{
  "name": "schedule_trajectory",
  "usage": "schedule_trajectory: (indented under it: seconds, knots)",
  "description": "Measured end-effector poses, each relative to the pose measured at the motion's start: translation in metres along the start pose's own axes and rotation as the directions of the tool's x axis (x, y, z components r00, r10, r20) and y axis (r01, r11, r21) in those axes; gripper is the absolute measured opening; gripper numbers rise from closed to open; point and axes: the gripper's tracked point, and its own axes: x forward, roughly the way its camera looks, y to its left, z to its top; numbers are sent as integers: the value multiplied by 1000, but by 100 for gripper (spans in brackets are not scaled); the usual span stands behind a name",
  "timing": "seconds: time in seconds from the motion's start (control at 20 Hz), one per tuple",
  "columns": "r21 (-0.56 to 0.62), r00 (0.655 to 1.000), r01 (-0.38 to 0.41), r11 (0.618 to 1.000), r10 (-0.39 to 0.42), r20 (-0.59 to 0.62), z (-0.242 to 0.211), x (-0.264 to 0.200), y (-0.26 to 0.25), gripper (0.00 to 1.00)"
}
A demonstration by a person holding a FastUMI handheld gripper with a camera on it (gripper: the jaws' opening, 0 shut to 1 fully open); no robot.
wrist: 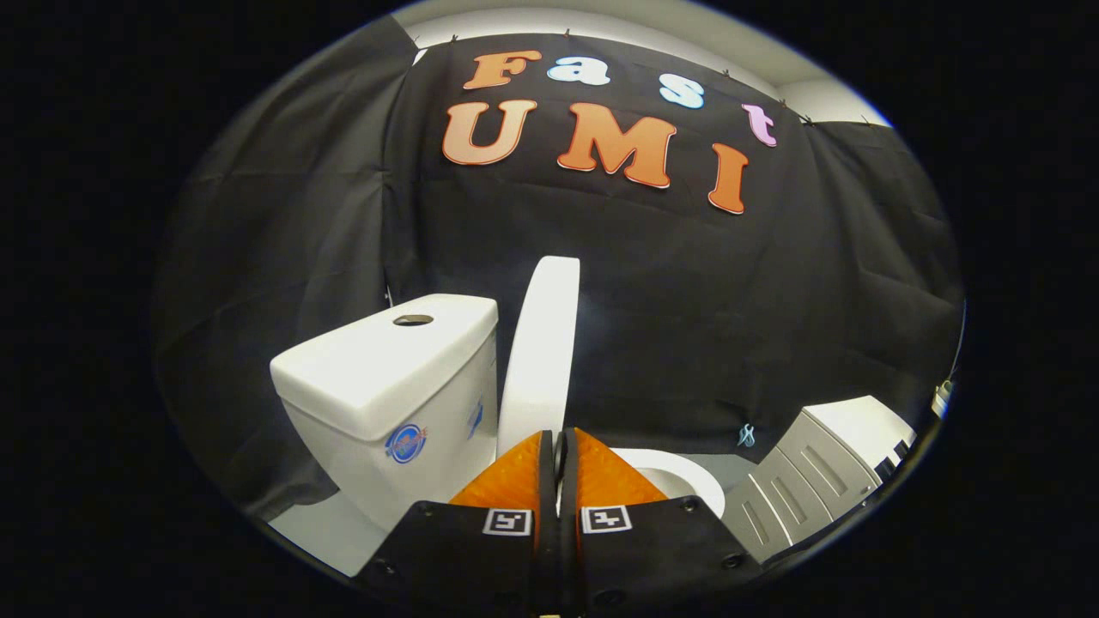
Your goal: Open the toilet lid.
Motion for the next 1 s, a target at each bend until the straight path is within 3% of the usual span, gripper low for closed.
schedule_trajectory:
  seconds: [0.35, 0.75, 1.0]
  knots:
    - [-31, 998, -63, 998, 64, 16, 3, -2, 49, 8]
    - [-110, 999, -32, 993, 36, 35, 3, -2, 63, 8]
    - [-99, 999, -37, 994, 39, 19, 0, -1, 63, 9]
